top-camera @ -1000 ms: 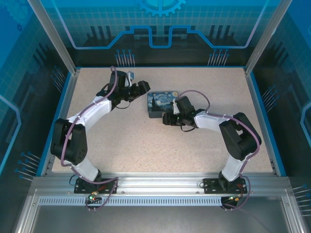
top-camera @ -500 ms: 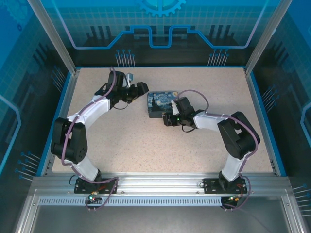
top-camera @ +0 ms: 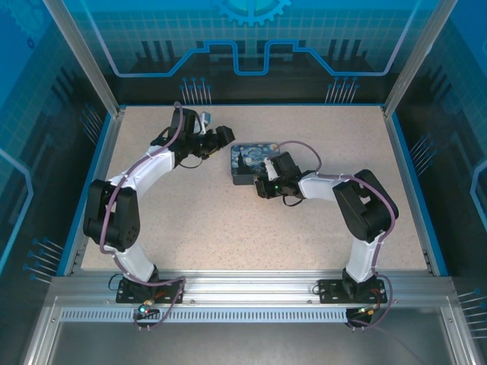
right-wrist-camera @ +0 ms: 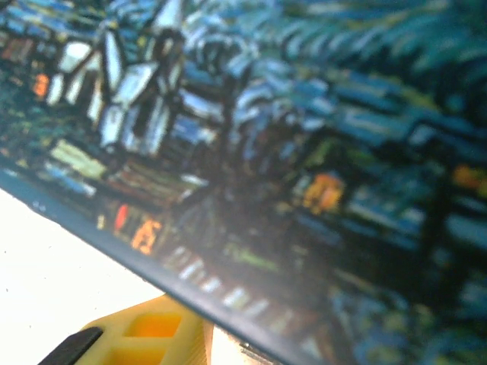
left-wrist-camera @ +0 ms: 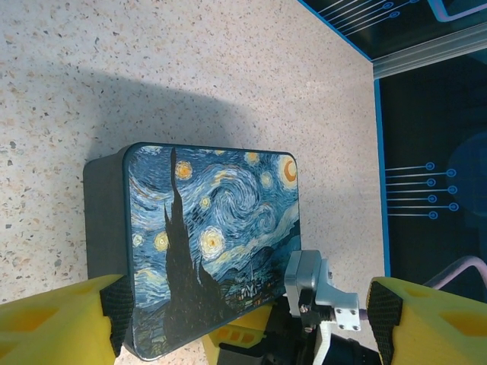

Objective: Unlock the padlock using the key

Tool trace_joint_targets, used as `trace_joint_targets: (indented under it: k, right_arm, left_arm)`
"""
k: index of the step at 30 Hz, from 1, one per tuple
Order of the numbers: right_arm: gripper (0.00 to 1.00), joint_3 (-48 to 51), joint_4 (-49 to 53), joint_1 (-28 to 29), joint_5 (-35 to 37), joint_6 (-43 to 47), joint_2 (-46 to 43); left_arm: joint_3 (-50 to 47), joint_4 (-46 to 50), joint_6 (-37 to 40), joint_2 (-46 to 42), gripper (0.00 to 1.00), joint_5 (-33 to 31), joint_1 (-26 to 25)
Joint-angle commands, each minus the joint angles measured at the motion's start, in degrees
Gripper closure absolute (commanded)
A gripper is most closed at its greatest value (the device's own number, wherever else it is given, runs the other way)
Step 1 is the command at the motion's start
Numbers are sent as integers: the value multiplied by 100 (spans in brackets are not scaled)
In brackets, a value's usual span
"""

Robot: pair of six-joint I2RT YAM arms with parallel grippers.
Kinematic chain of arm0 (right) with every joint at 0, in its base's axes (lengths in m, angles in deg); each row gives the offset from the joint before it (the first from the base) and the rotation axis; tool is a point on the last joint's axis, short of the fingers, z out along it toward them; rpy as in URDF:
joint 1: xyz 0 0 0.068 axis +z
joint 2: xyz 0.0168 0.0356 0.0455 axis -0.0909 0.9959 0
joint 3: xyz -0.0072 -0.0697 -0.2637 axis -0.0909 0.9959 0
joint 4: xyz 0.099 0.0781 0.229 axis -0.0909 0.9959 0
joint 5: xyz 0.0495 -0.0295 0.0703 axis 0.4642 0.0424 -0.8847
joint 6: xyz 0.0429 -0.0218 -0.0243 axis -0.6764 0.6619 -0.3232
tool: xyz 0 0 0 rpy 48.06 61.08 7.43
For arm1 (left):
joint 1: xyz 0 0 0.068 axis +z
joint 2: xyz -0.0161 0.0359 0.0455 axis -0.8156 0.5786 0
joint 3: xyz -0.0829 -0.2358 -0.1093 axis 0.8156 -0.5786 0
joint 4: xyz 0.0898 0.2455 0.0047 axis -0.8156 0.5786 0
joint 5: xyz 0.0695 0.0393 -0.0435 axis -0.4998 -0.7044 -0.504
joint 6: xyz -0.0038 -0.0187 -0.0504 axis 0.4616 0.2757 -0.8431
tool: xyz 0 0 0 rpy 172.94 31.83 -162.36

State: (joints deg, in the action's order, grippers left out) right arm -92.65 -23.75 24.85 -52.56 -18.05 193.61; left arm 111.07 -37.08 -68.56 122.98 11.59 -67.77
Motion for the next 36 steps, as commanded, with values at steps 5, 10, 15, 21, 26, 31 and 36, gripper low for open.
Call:
trace_joint_targets:
  k: [5,10,15,21,26,31,36]
  right_arm:
    - [85,-90,-113,-78,-194,-85,123]
    - [90,-21,-177,-141,-315,-265,63]
    - [95,47,-185,-183,-434,-558,-76]
    - [99,192,-274,-190,-530,-1073,-194]
    - [100,288,-345,-185,-547,-1574,-170]
    - [100,407,-509,-185,-490,-2012,-148]
    - [100,541,-556,-193,-401,-2339,-231]
  left_arm:
    - [253,-92,43,193,18,180,80]
    - [377,66,191,315,18,107,91]
    - [639,603,660,452,18,-269,74]
    - [735,1171,1284,477,18,-1098,-164]
    - [976,1647,1653,632,18,-1836,-481]
    - [1194,1794,1657,873,19,-2027,-719]
    - [1191,1961,1706,1074,19,-2344,-914]
